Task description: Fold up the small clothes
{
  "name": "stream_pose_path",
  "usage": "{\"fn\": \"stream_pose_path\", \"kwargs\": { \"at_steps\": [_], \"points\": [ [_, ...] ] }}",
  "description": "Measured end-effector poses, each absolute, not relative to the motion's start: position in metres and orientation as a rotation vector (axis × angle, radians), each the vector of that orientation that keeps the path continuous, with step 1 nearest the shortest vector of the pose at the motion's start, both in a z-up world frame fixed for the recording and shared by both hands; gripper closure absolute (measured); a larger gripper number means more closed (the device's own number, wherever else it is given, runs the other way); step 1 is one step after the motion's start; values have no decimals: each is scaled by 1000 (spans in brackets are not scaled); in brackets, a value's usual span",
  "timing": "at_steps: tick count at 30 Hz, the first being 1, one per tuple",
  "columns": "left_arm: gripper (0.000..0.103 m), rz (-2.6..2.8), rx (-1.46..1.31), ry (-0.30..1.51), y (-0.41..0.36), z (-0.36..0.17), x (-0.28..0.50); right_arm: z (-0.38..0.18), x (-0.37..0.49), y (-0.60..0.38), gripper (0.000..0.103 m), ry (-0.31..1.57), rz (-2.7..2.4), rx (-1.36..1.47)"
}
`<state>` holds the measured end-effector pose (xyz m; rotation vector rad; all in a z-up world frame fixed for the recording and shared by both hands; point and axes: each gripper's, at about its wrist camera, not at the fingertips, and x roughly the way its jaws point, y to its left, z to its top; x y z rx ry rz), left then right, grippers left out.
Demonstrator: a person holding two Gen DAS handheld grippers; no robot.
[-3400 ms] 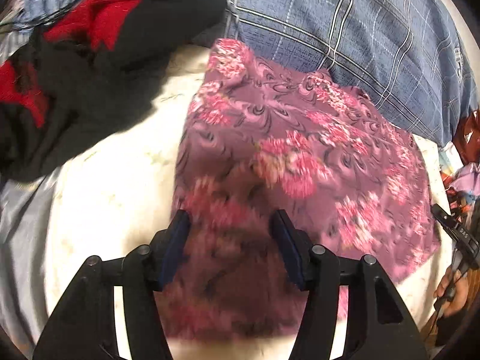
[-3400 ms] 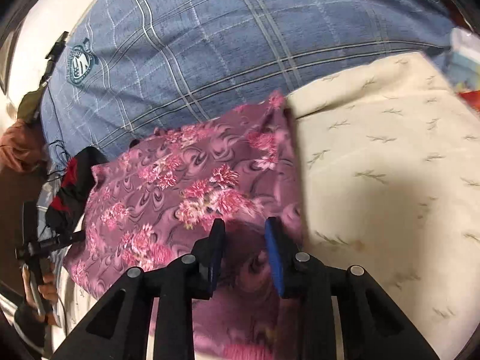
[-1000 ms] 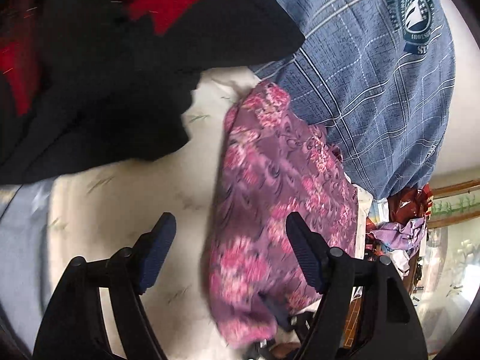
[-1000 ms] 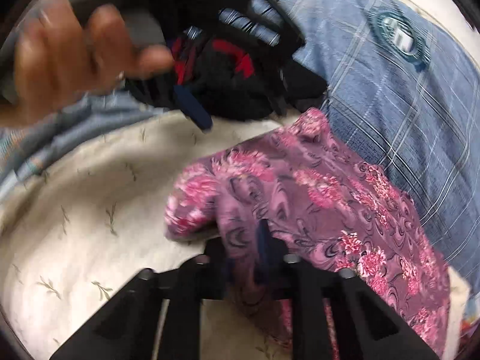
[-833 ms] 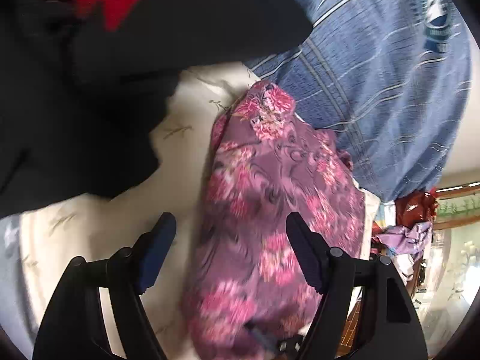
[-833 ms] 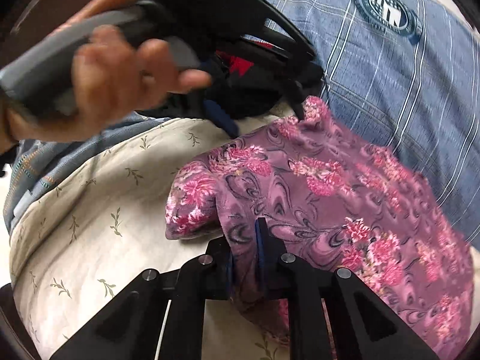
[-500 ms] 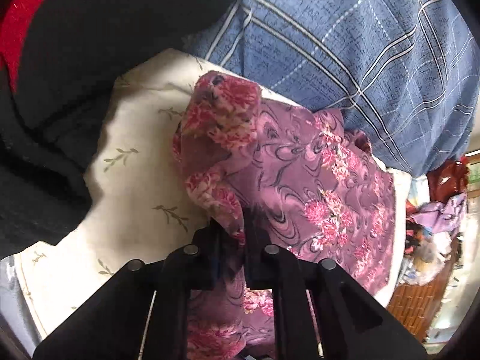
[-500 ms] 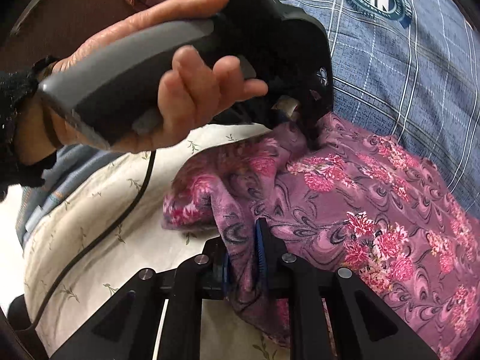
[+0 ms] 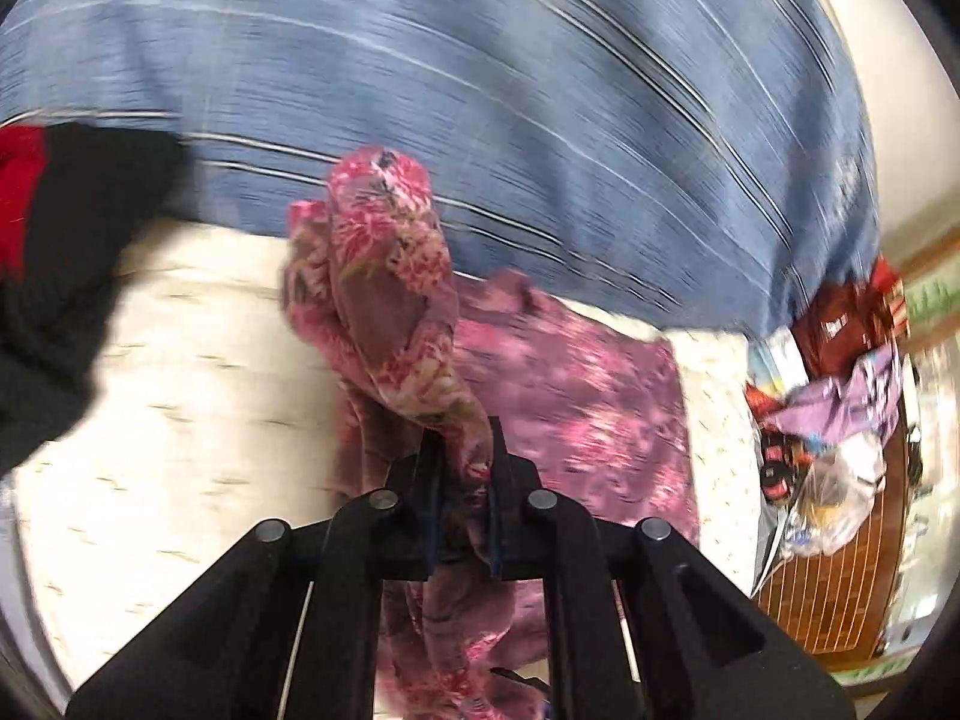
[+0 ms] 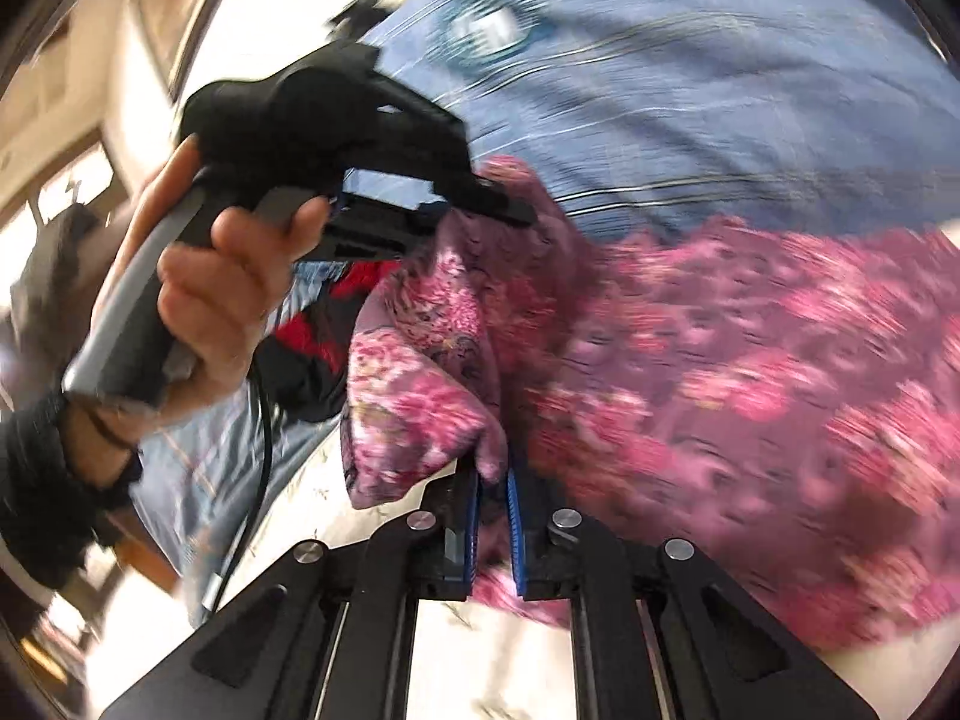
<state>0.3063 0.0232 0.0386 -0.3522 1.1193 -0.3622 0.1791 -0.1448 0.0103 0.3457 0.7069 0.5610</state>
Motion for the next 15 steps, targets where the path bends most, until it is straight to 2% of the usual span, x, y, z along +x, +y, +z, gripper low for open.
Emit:
{"fn": "stream_pose_path", "kwargs": {
  "at_steps": [8,10,11,12,13,14,15],
  "points": [
    [91,-389,-243,1253,-84,-14,312,-23,166,-241,99,750,410,552],
    [90,-338,-212,1287,-99,-30,313,-35,164,-257,93,766,369,592],
    [87,-322,-205,1280,-103,-30,313,-45,165,-265,99,780,370,632],
    [80,-318,-201,1273,-105,-27,312,-52,167,-272,103,786,388,693],
    [74,-328,-207,1273,-106,-23,311,-56,169,-279,103,780,398,753],
    [63,-338,-217,1277,-106,-18,309,-57,170,-282,103,776,409,780],
    [58,-339,-228,1275,-104,-11,307,-57,171,-280,103,775,412,771]
  ]
}}
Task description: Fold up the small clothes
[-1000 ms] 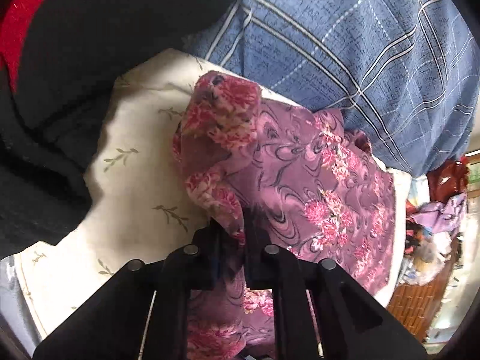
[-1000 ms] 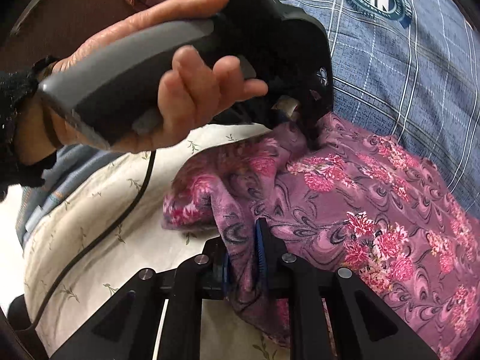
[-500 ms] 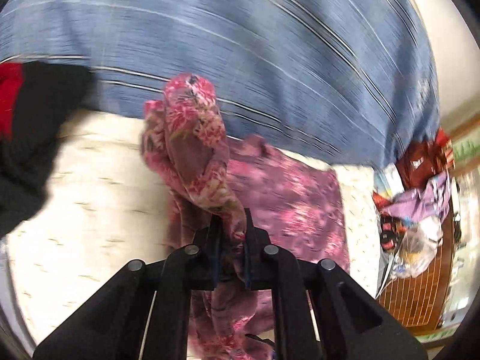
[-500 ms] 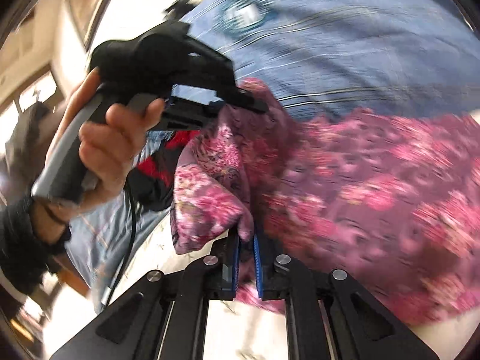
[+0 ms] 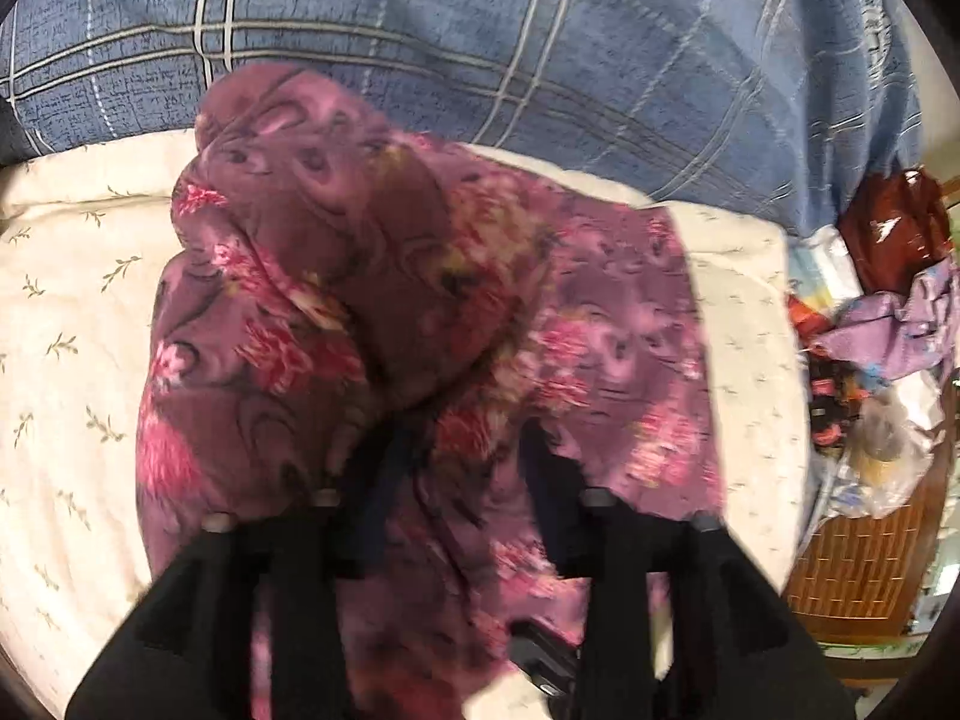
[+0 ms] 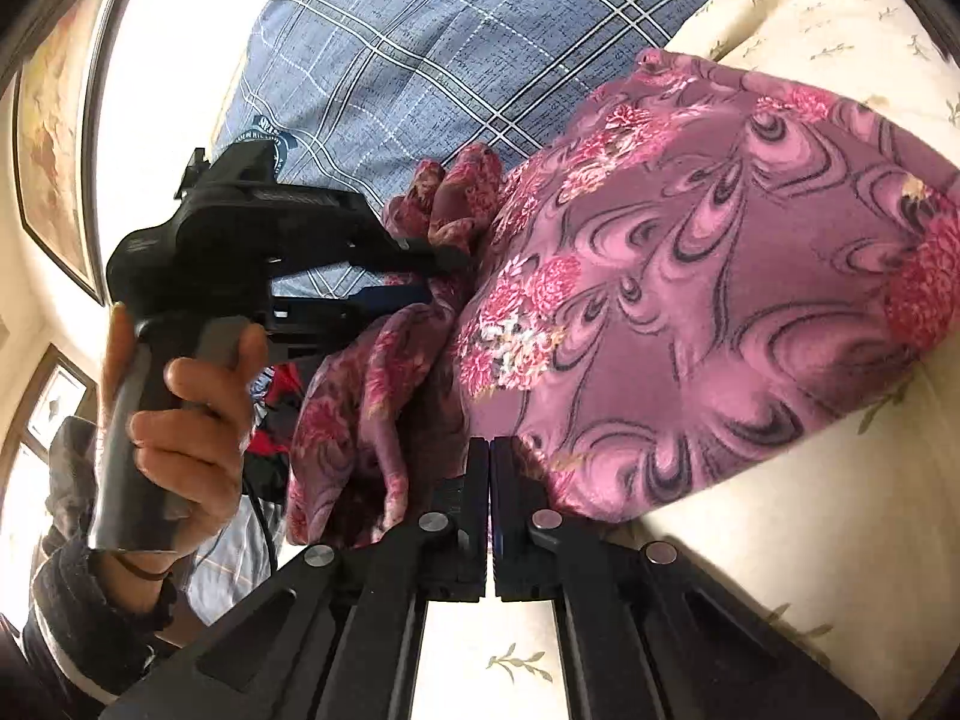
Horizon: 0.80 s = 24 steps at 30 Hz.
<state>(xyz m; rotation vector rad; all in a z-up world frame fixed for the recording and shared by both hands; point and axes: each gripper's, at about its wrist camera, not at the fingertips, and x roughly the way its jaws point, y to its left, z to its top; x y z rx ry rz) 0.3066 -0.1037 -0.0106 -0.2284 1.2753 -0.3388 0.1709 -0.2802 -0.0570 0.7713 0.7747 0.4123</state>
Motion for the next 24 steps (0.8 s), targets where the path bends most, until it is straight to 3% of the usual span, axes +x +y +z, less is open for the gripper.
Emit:
{"fn": "stream_pose_path", "kwargs": {
  "at_steps": [4,15,17,19,20,21,24],
  "points": [
    [47,-306,-226,1238,-87,19,291,-54,172,-269,102,761,411,728],
    [47,-228,-262,1176,-13,56,214,-46,143,-275,96,840,362,663],
    [47,-224,-284,1170,-1,59,203,-43,130,-276,87,881,335,665],
    [47,-234,-301,1162,7,61,193,-33,117,-277,68,876,318,649],
    [45,-238,-300,1159,8,61,189,-25,109,-277,52,853,314,634],
    [44,-234,-294,1156,8,61,186,-17,103,-277,43,831,315,621],
    [44,-222,-274,1161,7,59,185,1,100,-273,41,780,361,593]
  ]
}}
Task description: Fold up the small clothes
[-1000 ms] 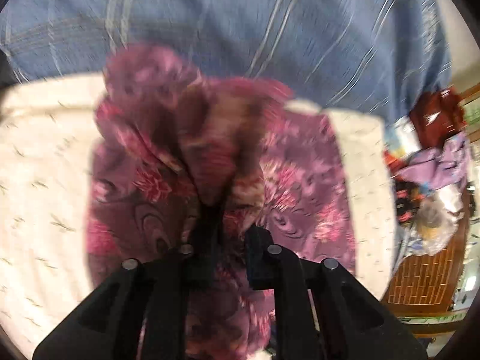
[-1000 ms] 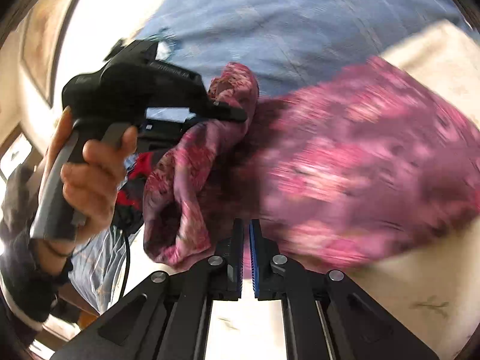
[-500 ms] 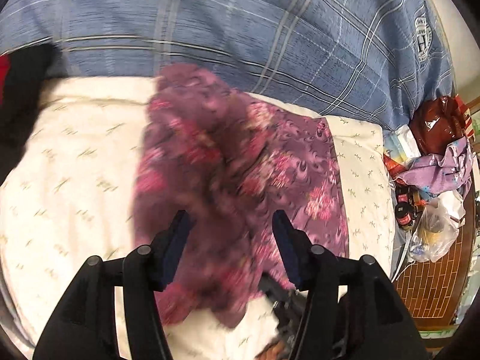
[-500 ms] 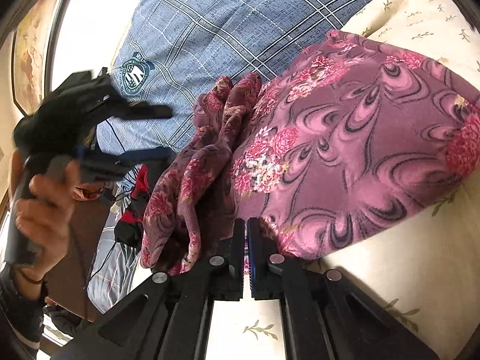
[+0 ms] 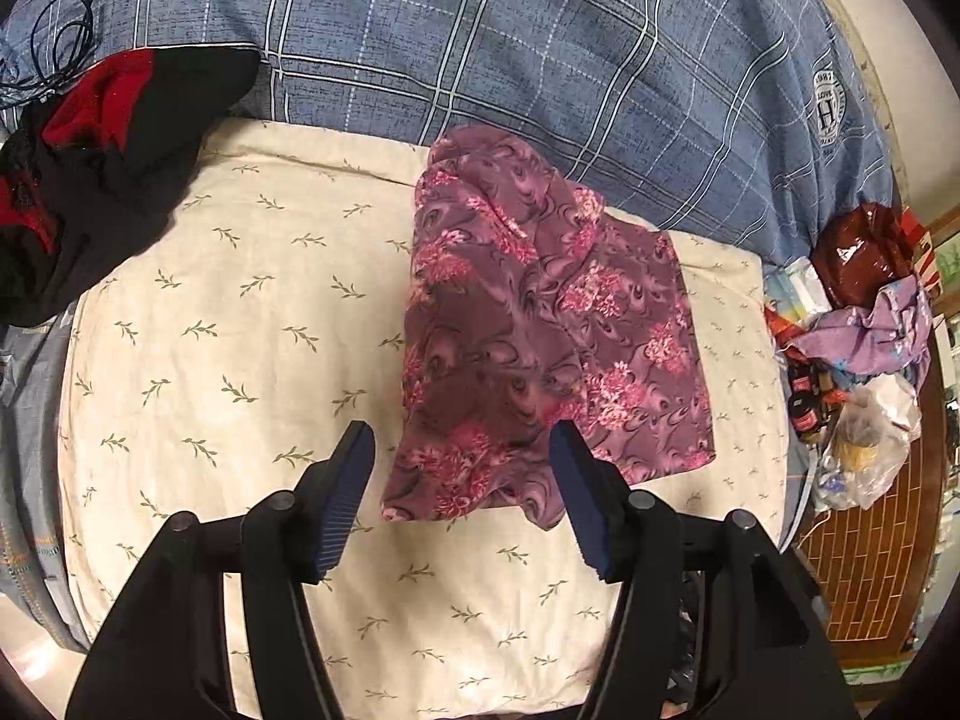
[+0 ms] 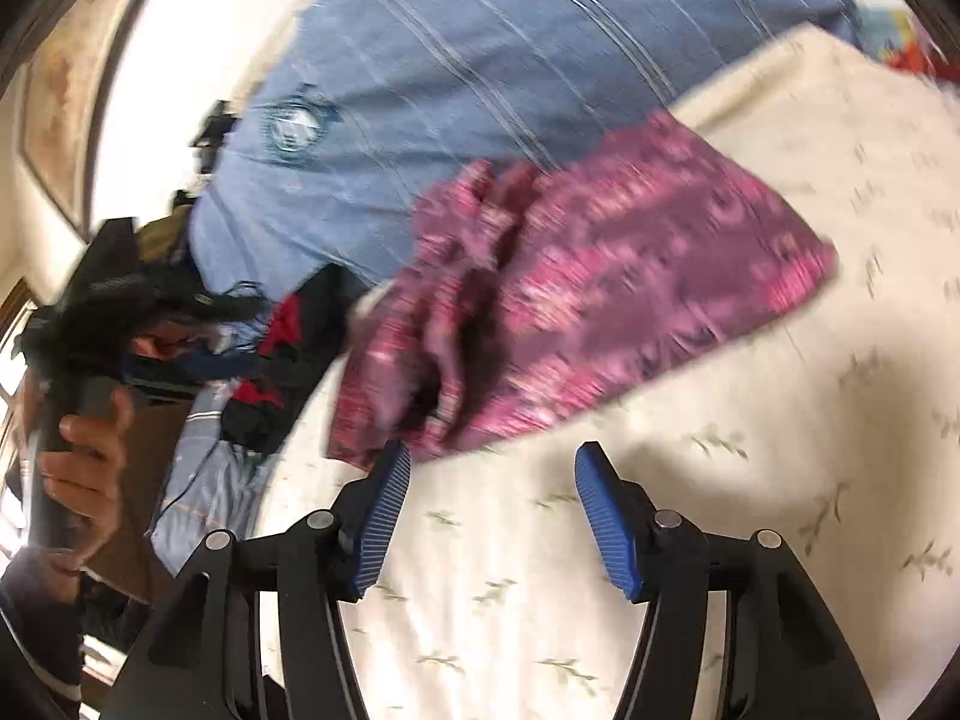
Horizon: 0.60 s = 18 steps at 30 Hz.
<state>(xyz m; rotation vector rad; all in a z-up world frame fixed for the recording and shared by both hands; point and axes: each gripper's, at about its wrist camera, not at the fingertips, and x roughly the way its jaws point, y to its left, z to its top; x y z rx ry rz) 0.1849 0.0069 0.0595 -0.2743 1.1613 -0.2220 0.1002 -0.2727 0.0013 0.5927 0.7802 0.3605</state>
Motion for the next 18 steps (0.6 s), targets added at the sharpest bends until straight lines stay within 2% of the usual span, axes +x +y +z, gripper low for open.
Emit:
{"fn": "stream_pose_path", "kwargs": {
  "at_steps": [5,13,18],
  "points": [
    [44,-214,-247,1220,-11,53,212,7,124,-257,37,770,444,555],
    [43,-235,-157,1294,-84,41,282,-29,170,-230,37,812,573,651],
    [43,-211,23,1331,-136,19,313,-37,173,-225,38,771,599,662]
  ]
}}
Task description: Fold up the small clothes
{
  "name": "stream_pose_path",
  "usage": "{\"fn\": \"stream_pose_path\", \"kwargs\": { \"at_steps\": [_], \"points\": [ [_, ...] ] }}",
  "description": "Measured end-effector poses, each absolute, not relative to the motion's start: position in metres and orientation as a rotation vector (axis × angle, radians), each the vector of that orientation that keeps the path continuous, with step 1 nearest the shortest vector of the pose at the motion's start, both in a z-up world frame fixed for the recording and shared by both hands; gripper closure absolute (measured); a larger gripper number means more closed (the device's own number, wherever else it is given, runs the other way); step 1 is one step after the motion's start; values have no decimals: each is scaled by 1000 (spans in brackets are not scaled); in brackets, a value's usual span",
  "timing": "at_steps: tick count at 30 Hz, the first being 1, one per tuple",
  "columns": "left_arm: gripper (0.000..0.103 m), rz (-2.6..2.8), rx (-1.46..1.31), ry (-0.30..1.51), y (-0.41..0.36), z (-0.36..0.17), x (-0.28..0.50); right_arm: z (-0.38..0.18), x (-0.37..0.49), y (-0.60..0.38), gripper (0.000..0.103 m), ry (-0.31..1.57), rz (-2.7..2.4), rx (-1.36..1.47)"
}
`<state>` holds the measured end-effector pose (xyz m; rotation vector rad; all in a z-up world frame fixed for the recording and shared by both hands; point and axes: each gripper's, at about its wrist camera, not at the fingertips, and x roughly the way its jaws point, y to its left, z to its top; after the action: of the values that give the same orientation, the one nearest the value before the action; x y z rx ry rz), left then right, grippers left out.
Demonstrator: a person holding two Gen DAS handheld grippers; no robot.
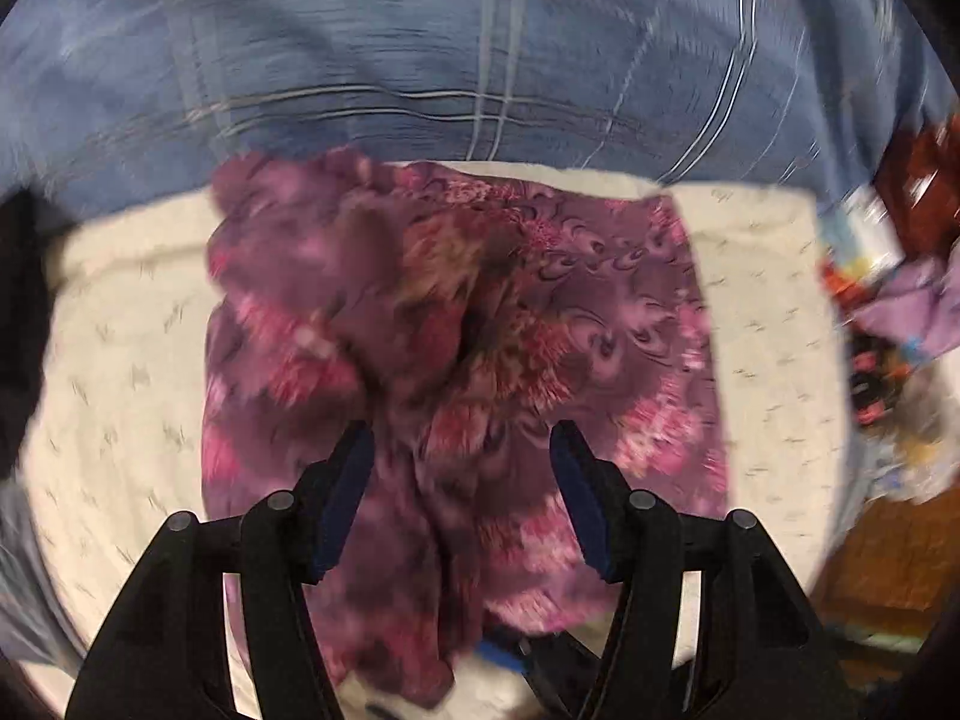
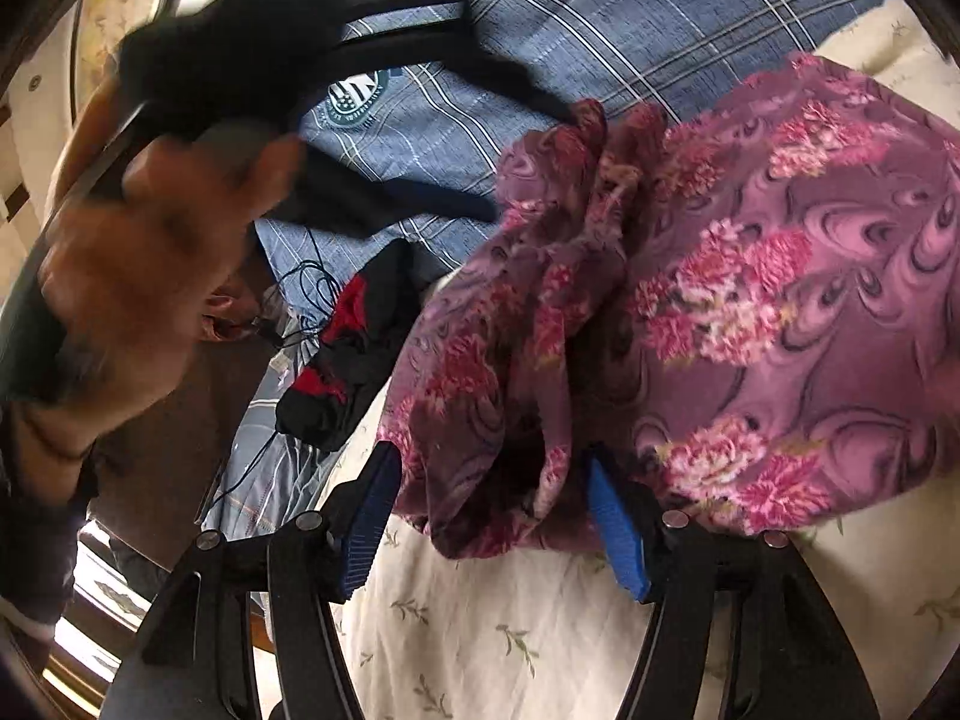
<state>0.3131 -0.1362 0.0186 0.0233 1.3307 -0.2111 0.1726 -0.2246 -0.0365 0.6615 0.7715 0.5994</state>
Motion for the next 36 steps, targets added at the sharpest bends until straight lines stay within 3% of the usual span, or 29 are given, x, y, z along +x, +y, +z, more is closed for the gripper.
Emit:
{"fn": "stream_pose_path", "kwargs": {
  "at_steps": [7,8,9,10,12,13,15,23,29,31,36],
  "points": [
    [43,-112,206,1328,-152,-12,332,-38,177,-228,40,742,613,720],
    [48,-107,184,1322,-147,-14,334,-38,177,-228,41,746,617,716],
    [68,-110,142,1313,-139,-15,336,-39,180,-229,43,746,617,713],
    [78,-109,124,1309,-134,-15,336,-39,181,-228,47,746,618,709],
    [89,-121,89,1295,-123,-13,335,-42,187,-227,78,759,625,703],
    [90,-128,71,1279,-118,-8,333,-43,190,-227,85,772,627,705],
    [91,-139,54,1249,-113,3,327,-43,191,-231,88,771,637,738],
    [92,-279,-31,1143,-136,64,311,-12,179,-304,90,621,605,931],
    [96,-337,-24,1234,-194,22,329,-37,173,-370,90,656,441,1062],
    [96,-323,1,1271,-213,6,339,-43,171,-385,102,661,412,1095],
    [93,-330,12,1286,-222,5,340,-45,168,-398,93,662,405,1139]
  ]
}}
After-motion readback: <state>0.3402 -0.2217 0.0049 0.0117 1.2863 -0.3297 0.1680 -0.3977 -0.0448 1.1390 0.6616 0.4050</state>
